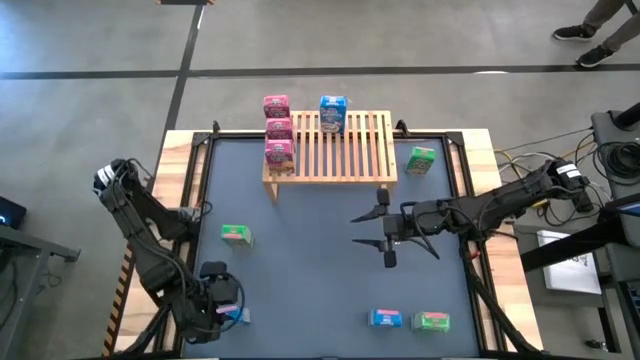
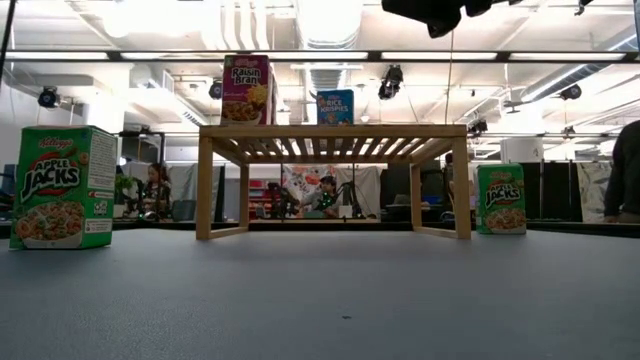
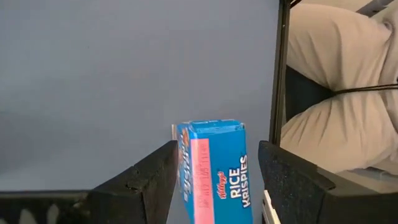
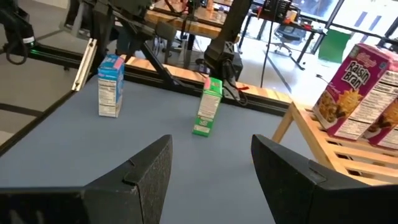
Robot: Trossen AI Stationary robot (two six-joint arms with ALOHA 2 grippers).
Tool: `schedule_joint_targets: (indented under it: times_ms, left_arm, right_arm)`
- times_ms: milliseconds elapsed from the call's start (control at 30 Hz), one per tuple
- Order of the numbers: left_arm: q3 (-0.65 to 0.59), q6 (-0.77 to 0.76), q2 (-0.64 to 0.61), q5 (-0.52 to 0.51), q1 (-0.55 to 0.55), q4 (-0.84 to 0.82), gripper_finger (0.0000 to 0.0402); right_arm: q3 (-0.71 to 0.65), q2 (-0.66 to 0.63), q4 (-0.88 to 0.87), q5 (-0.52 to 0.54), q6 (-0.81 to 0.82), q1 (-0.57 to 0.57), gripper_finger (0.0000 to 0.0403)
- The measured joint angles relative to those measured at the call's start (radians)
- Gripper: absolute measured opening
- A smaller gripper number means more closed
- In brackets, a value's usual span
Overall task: Stack cereal on shelf
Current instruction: Put the left blue cereal box on the shelf aligned with the other blue cereal box
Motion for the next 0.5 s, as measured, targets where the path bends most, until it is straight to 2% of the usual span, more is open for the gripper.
schedule_joint_targets:
  times_ms: [233,500]
  left_arm:
    - [0.032,-0.034,0.045,0.019,-0.008,-0.009,0.0259]
    - [0.114,-0.054,0.125,0.02,-0.008,-0.111,0.033]
  right_arm:
    - [0.0,0.003,0.001,0.002,0.015,0.023,0.021]
    - [0.0,0.003,0.0,0.002,0.019,0.053,0.021]
